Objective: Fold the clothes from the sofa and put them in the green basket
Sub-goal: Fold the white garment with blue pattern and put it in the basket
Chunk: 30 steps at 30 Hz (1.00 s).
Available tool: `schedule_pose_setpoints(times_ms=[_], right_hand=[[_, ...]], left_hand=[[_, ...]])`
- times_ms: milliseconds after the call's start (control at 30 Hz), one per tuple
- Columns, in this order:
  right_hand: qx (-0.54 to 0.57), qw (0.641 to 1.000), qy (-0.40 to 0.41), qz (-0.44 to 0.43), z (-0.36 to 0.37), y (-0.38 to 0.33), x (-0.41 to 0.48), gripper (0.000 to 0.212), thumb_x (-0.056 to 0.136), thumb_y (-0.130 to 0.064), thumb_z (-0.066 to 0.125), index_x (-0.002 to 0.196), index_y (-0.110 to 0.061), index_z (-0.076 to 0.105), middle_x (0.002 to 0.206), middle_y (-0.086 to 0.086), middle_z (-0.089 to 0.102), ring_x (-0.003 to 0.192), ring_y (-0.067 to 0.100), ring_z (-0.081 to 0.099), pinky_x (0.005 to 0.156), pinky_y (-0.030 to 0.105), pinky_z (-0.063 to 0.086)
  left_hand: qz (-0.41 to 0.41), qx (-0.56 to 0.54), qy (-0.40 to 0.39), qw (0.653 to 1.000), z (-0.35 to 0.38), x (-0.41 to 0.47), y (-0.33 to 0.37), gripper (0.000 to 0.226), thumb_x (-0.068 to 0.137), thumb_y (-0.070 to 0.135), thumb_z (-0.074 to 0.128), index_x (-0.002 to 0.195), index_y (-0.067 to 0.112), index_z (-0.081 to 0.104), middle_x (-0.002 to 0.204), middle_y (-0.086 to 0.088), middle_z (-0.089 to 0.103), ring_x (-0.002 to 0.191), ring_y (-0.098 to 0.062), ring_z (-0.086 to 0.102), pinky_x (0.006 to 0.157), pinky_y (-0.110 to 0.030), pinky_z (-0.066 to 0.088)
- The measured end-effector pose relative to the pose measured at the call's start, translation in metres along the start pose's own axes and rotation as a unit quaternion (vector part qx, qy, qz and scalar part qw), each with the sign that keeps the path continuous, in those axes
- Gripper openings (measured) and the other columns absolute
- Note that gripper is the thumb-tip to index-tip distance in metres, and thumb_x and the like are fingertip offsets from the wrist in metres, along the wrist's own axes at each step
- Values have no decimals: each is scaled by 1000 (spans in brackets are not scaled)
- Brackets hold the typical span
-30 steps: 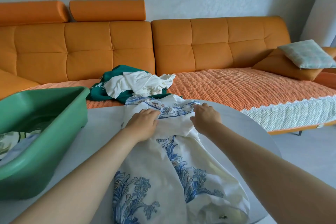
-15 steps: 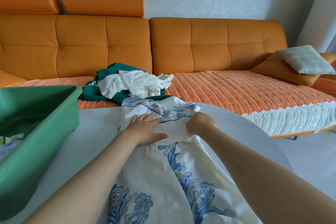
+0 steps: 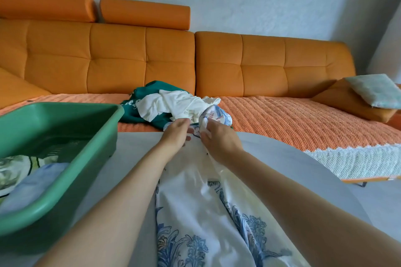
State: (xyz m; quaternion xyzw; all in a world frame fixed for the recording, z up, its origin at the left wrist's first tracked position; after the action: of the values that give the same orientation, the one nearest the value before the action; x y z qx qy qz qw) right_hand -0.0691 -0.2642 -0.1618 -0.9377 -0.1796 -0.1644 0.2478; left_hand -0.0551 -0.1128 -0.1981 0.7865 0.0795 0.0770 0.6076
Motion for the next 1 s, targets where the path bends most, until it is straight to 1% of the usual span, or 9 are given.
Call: schedule_pose_setpoints(times_ms=[100, 167, 233, 333, 467, 533, 767, 867, 1000], right_hand=[[37, 987, -156, -12, 30, -37, 5, 35, 100, -45, 50, 108, -15, 65, 99, 5, 68, 87, 26, 65, 64, 33, 48], [132, 962, -237, 32, 45, -44, 7, 31, 102, -38, 49, 117, -15, 64, 96, 5, 71, 72, 24, 72, 50, 28, 51], [152, 961, -225, 46, 45, -38, 11, 27, 103, -18, 41, 115, -15, 65, 99, 6, 73, 71, 24, 74, 51, 27, 54], [59, 986, -153, 22, 38, -18, 21, 47, 93, 2, 37, 115, -24, 69, 123, 2, 67, 93, 16, 68, 69, 22, 49], [-71, 981, -181, -29, 55, 1, 29, 51, 94, -15, 54, 142, -30, 48, 153, -3, 42, 131, 20, 48, 100, 34, 46], [-99, 974, -195, -48, 65, 1, 33, 67, 93, -25, 56, 154, -31, 30, 163, -5, 23, 145, 23, 31, 113, 41, 33], [-153, 947, -278, -42, 105, -6, 59, 73, 93, -51, 40, 156, -43, 5, 167, -2, -2, 154, 24, -2, 117, 62, 8], [-153, 941, -302, -24, 122, -4, 68, 68, 91, -56, 29, 154, -46, 6, 166, -2, 3, 153, 24, -5, 113, 69, 6], [-153, 940, -303, -11, 133, 10, 71, 65, 94, -58, 24, 155, -46, 3, 167, -7, -8, 153, 23, -10, 114, 67, 4]], left_hand=[[30, 52, 58, 997, -26, 3, 0, 38, 97, 49, 40, 96, 19, 63, 83, 5, 63, 76, -19, 61, 66, -34, 47], [11, 96, 86, 992, -40, 6, -12, 45, 93, 52, 51, 118, 16, 59, 100, 7, 61, 90, -21, 58, 70, -34, 40], [-7, 140, 77, 987, -47, 6, -26, 60, 90, 44, 64, 141, 19, 45, 116, 7, 52, 108, -24, 56, 79, -30, 36], [35, 161, 47, 985, -49, 4, -33, 74, 81, 24, 75, 144, 29, 35, 116, 8, 52, 103, -20, 56, 76, -26, 39], [93, 177, 38, 979, -42, 4, -29, 72, 80, 2, 63, 139, 35, 38, 115, 2, 56, 90, -17, 55, 58, -10, 36], [113, 178, 90, 973, -49, 3, -24, 65, 82, -5, 57, 135, 31, 42, 116, -6, 55, 91, -22, 56, 58, -18, 38], [176, 395, 149, 889, -53, 0, -12, 56, 86, 1, 54, 137, 23, 51, 138, -7, 45, 123, -30, 43, 97, -38, 40], [194, 449, 52, 871, -30, 8, -12, 43, 97, 15, 43, 137, 26, 55, 146, 1, 46, 132, -24, 39, 104, -39, 35], [29, 469, -85, 879, -25, 17, -63, 52, 106, 43, 19, 157, 33, 23, 165, 1, 18, 151, -23, 16, 118, -46, 18]])
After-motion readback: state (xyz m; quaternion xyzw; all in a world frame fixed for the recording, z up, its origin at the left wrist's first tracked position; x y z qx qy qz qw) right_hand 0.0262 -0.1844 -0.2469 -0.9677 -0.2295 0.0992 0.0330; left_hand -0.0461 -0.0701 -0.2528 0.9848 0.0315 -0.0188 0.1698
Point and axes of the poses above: each hand's wrist, its own x-axis towards the middle knuckle, its own z-axis out of the palm, y = z × x, the point moved 6 cm from there along x, towards the middle knuckle
